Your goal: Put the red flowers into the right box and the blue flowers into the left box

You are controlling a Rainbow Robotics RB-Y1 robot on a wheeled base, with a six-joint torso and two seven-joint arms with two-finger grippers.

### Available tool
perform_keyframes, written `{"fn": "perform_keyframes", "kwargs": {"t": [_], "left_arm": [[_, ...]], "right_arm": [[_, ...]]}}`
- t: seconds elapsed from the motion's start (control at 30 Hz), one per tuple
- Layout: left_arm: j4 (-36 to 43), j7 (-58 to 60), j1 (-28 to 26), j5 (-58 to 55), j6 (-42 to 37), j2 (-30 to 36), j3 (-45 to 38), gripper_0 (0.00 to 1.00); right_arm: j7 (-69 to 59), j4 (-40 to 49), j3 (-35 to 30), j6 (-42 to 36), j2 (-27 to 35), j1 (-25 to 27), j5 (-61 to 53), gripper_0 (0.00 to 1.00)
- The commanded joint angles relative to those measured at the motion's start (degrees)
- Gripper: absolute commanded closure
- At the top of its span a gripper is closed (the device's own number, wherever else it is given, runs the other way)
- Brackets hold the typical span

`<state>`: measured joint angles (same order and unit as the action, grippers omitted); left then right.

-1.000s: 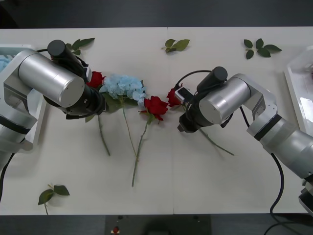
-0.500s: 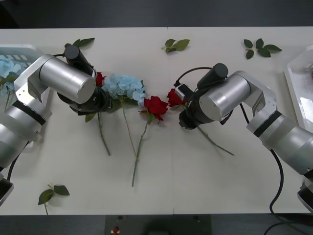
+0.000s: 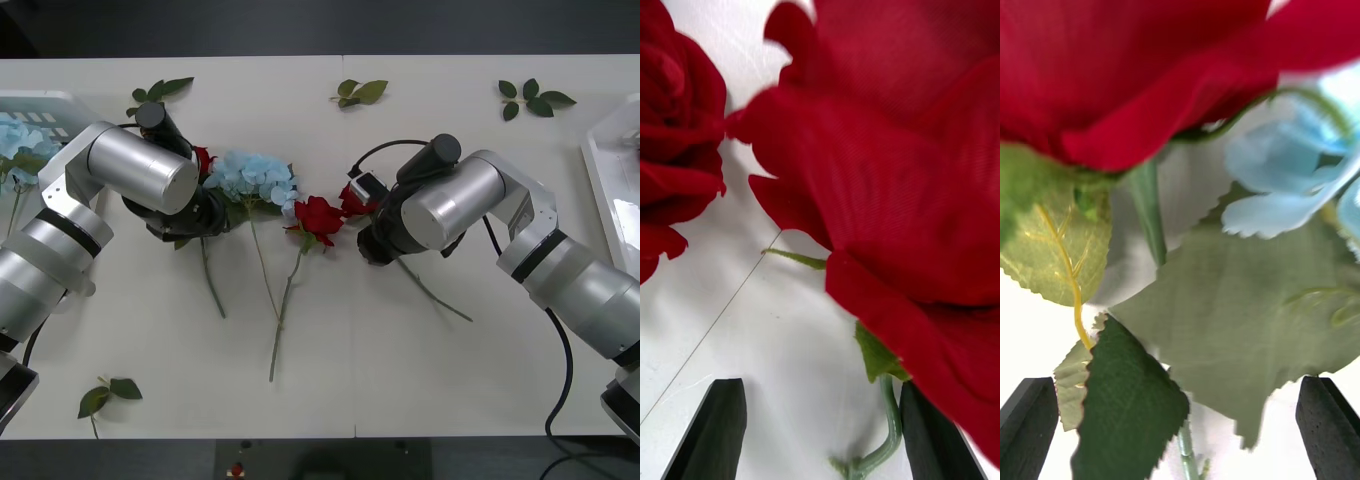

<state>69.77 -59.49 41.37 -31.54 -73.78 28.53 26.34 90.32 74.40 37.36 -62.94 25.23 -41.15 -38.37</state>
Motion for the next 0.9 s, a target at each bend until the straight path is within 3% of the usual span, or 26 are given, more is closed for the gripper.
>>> {"fn": "perform_keyframes", "kwargs": {"t": [0.03,0.27,0.4,0.43,0.47,0.53,0.9], "left_arm": [[-0.2,-1.5,2.6,-0.4,0.3,0.0,-0.1,0.1],[-2.6,-1.6,3.0,-0.6,0.6,-1.1,-0.1,0.17],[-5.6,-1.7,3.8,-0.7,1.7,-2.3,-0.1,0.26],[-6.1,-1.8,4.1,-0.7,2.0,-2.5,-0.1,0.32],[-6.3,-1.7,4.2,-0.6,2.1,-2.7,-0.1,0.63],[-6.3,-1.8,4.3,-0.6,2.1,-2.7,-0.1,0.98],[-5.1,-3.8,5.0,-0.4,1.7,-2.1,-0.8,1.0]], "right_arm": [[0.7,-0.2,0.8,0.7,-0.8,-2.3,-0.3,0.49],[1.0,-0.4,0.8,0.8,-0.8,-2.3,0.0,0.82],[1.1,-0.4,0.8,0.8,-0.8,-2.3,0.1,0.94],[1.2,-0.4,0.9,0.8,-0.8,-2.3,0.1,0.95],[1.2,-0.4,0.9,0.8,-0.8,-2.3,0.1,0.97],[1.3,-0.4,0.9,0.8,-0.7,-2.3,0.1,0.98],[1.7,-0.3,-1.1,-0.6,4.1,-3.8,-6.2,0.99]]}}
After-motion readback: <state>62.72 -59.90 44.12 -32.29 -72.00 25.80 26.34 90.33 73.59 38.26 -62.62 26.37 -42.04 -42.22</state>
